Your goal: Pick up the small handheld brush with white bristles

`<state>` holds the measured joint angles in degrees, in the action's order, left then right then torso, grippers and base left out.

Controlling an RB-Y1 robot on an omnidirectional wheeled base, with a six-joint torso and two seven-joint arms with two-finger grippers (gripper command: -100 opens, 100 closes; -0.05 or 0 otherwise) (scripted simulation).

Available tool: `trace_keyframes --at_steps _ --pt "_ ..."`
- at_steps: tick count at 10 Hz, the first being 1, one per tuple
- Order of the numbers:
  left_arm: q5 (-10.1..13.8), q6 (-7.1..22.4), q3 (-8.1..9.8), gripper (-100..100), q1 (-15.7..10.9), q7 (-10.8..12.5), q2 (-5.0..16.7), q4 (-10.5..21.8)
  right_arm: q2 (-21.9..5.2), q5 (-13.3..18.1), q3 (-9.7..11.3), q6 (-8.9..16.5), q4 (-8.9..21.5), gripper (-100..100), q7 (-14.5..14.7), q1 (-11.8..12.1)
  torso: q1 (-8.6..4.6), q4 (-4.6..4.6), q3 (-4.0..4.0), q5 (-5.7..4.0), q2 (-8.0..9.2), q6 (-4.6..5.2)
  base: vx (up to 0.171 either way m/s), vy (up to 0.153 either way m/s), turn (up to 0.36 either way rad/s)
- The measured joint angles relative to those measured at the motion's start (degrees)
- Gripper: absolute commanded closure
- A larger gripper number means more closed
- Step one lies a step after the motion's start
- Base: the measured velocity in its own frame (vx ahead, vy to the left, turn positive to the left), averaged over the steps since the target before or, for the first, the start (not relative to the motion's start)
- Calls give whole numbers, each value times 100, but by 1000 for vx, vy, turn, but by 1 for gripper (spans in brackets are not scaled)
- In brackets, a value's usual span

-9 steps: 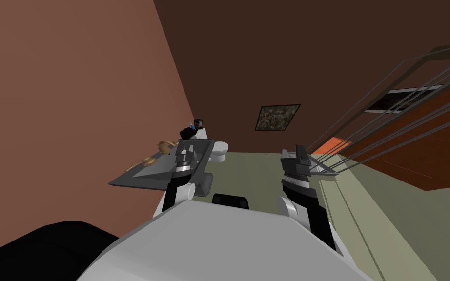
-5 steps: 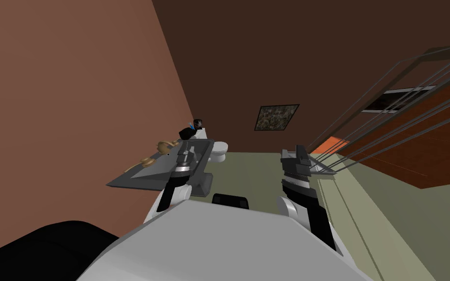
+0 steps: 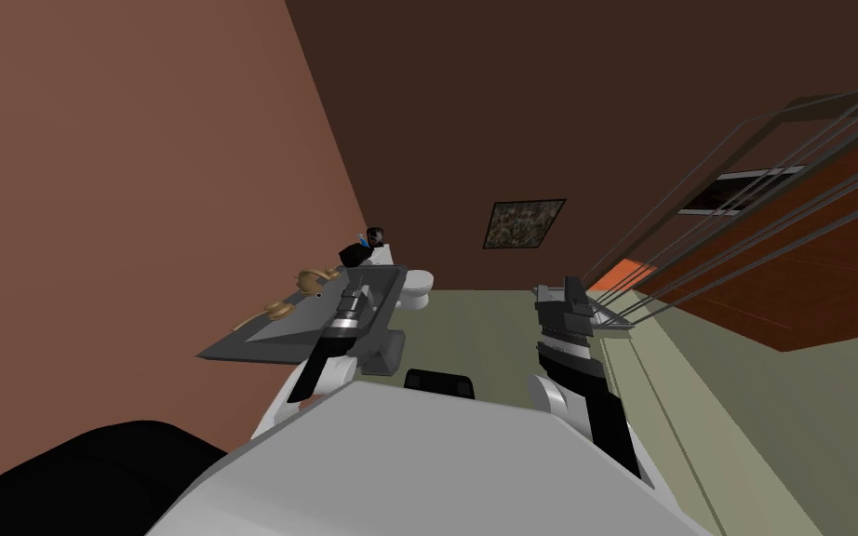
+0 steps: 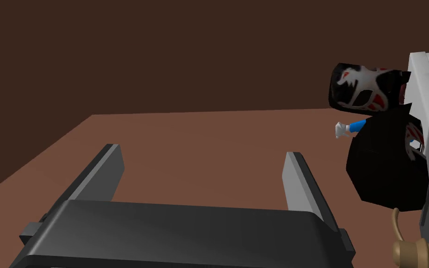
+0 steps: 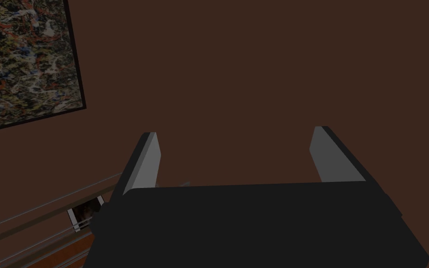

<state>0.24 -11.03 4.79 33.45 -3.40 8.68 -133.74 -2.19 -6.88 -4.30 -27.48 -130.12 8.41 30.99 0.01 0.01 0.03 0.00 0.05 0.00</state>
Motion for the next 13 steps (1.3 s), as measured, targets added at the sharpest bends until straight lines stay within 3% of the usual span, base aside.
trace_keyframes --at_steps 5,13 --pt "13 702 219 -100 218 -115 136 -32 0 0 0 0 0 0 0 0 -1 0 1 0 2 0 -18 -1 -31" --pt "15 1823 524 -100 515 -332 125 -68 0 0 0 0 0 0 0 0 -2 0 -1 0 -2 -1 -10 -2 -22"
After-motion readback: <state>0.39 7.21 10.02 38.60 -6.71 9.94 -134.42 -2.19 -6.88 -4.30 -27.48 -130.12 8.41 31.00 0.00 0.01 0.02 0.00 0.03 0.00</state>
